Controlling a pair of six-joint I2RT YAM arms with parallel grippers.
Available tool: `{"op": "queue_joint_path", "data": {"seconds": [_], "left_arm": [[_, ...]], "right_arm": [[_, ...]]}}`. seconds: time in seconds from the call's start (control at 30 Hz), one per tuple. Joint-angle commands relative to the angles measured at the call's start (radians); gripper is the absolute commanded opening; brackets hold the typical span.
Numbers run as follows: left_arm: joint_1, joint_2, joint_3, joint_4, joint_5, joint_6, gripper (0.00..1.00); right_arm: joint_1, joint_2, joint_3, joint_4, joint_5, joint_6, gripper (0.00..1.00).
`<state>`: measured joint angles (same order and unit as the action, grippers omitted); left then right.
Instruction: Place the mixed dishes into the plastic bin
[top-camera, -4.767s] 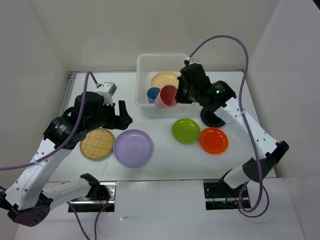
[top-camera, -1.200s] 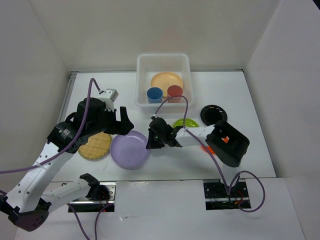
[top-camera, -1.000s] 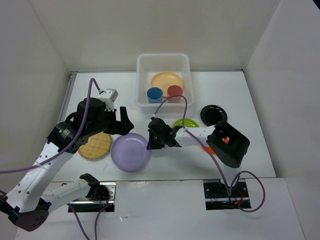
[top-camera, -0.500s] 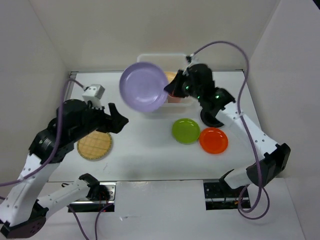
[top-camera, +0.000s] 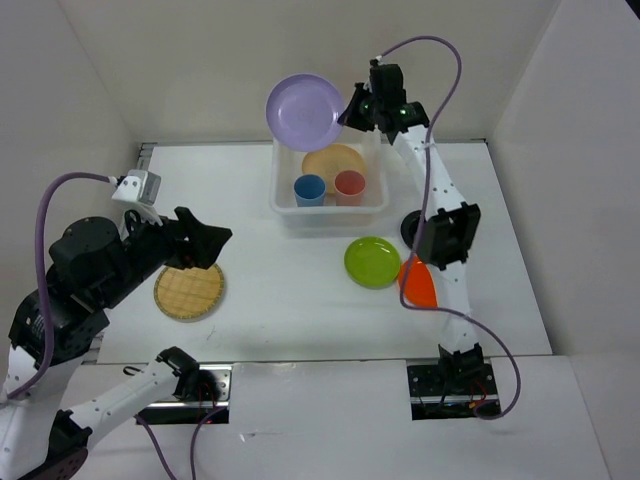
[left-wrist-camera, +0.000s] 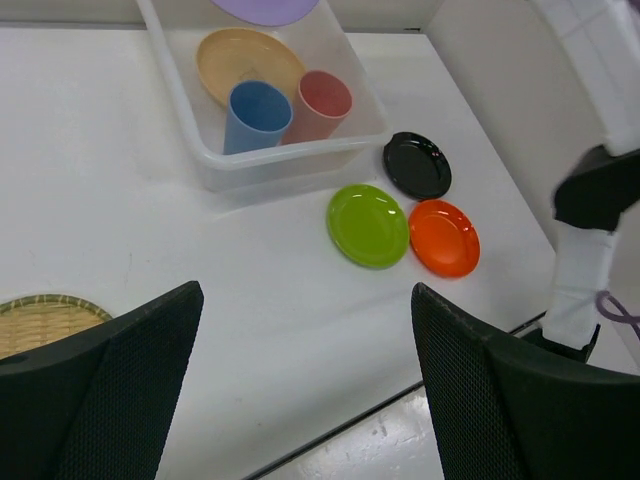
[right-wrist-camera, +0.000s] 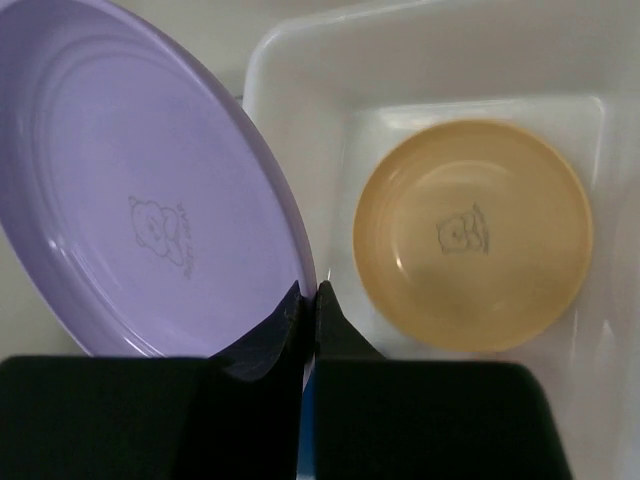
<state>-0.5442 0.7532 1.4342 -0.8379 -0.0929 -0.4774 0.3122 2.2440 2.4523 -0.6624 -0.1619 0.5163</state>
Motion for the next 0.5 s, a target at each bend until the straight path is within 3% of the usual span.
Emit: {"op": "queue_joint_path", "data": {"seconds": [0.0,0.03,0.07,0.1,0.13,0.2,0.27,0.3,0.47], "left_arm": [[0.006,0.000,0.022,0.000,-0.022,0.002,0.91],[0.006,0.000,0.022,0.000,-0.022,0.002,0.91],[0.006,0.000,0.022,0.000,-0.022,0.002,0.91],[0.006,0.000,0.022,0.000,-0.022,0.002,0.91],[0.006,0.000,0.012,0.000,-0.022,0.002,0.91],[0.006,0.000,0.012,0.000,-0.031,0.002,0.91],[0.006,0.000,0.012,0.000,-0.031,0.011,0.91],[0.006,0.000,0.003,0.000,-0.031,0.011,0.91],[0.006,0.000,-0.006,0.010,-0.022,0.011,0.91]], "right_arm": [[-0.019,0.182,0.449,-0.253,0.005,-0.021,0.00],[-0.033,0.266,0.611,-0.326,-0.013,-0.021,0.00],[-0.048,0.300,0.658,-0.336,-0.058,-0.009,0.00],[-0.076,0.284,0.479,-0.274,-0.086,-0.009,0.00],[-0.076,0.284,0.468,-0.290,-0.070,-0.009,0.00],[-0.062,0.404,0.679,-0.376,0.063,-0.038,0.00],[-0.071,0.396,0.616,-0.404,0.033,-0.047,0.00],[-0.071,0.457,0.678,-0.428,0.059,-0.047,0.00],[-0.071,0.511,0.688,-0.459,0.081,-0.058,0.00]]}}
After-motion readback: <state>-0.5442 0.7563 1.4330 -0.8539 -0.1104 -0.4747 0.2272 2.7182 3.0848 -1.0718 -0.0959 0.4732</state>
